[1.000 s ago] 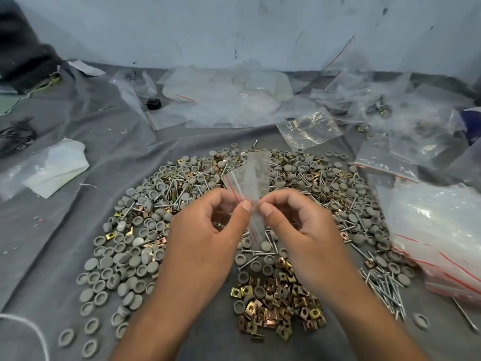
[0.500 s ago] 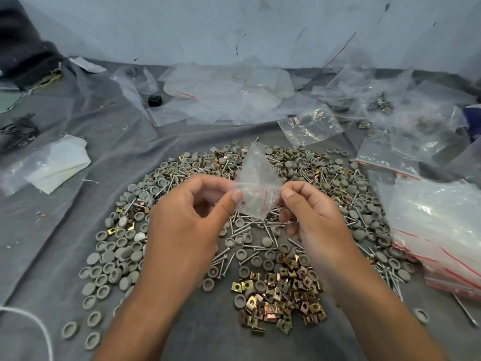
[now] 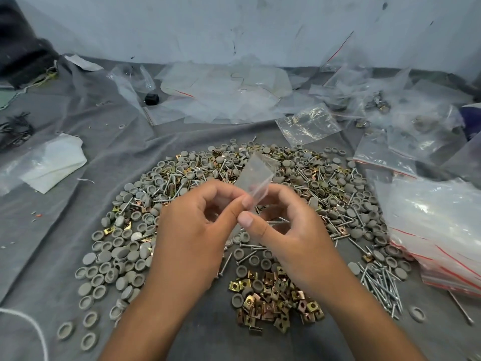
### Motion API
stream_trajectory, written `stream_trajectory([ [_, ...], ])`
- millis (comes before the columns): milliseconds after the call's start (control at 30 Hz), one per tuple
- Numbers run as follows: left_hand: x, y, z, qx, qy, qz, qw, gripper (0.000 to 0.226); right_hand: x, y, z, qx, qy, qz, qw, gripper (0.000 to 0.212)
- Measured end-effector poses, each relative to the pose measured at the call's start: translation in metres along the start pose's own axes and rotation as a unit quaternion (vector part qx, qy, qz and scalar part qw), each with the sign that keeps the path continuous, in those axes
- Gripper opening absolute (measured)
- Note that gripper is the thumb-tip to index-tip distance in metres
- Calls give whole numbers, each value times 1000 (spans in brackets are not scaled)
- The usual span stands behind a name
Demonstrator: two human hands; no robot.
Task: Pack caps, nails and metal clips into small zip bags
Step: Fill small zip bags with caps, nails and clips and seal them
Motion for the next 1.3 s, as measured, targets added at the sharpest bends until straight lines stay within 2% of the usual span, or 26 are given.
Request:
stream_trajectory([
  [67, 0, 2, 0, -23, -15, 26, 999, 11, 1, 2, 0, 28, 0, 16, 999, 33],
  [167, -4, 5, -5, 49, 27, 13, 998, 12, 1, 4, 1, 55, 3, 6, 998, 24],
  [233, -7, 7, -9, 120, 66, -10, 990, 23, 1, -1, 0, 35, 4, -25, 999, 14],
  [333, -10, 8, -16, 219, 132, -64, 965, 18, -1, -8, 1, 0, 10, -64, 998, 20],
  [467, -12, -1, -14, 257, 152, -149, 943, 22, -5, -16, 4, -65, 1, -81, 995, 11],
  [567, -17, 1, -14, 279, 179, -176, 927, 27, -8, -14, -2, -93, 32, -65, 993, 6],
  [633, -18, 4, -15, 267, 193, -169, 929, 25, -7, -12, -4, -54, 63, -61, 995, 9],
  [767, -16, 10, -14, 269, 198, -112, 936, 33, -2, -17, -6, 92, 118, -78, 986, 13],
  [833, -15, 14, -12, 295, 187, -82, 933, 33, -1, -17, -5, 101, 116, -67, 986, 15],
  [933, -11, 15, -7, 305, 157, -68, 937, 39, -4, -17, -4, 25, 86, -14, 996, 16],
  [1000, -8, 12, -5, 304, 135, -70, 940, 44, -9, -18, -4, -72, 62, 80, 992, 15],
  [1033, -7, 11, -4, 304, 131, -73, 941, 44, -13, -17, -7, -145, 51, 154, 976, 16],
  [1100, -6, 9, -4, 304, 132, -76, 940, 39, -22, -16, -17, -296, 41, 294, 908, 24],
  [1133, -6, 9, -4, 308, 133, -76, 939, 38, -27, -16, -21, -344, 44, 340, 874, 32],
  [1200, -6, 12, -5, 316, 144, -69, 935, 37, -29, -14, -25, -375, 65, 377, 844, 48],
  [1300, -7, 16, -7, 318, 165, -55, 932, 34, -28, -10, -24, -400, 60, 378, 833, 58],
])
Point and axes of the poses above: each hand's wrist, its own x-axis towards the middle knuckle, its own y-axis out of the palm, z = x × y, the point moved 6 cm from there along x, towards the middle knuckle, and after that the axes turned 10 degrees about -y, right-handed, at the moved point
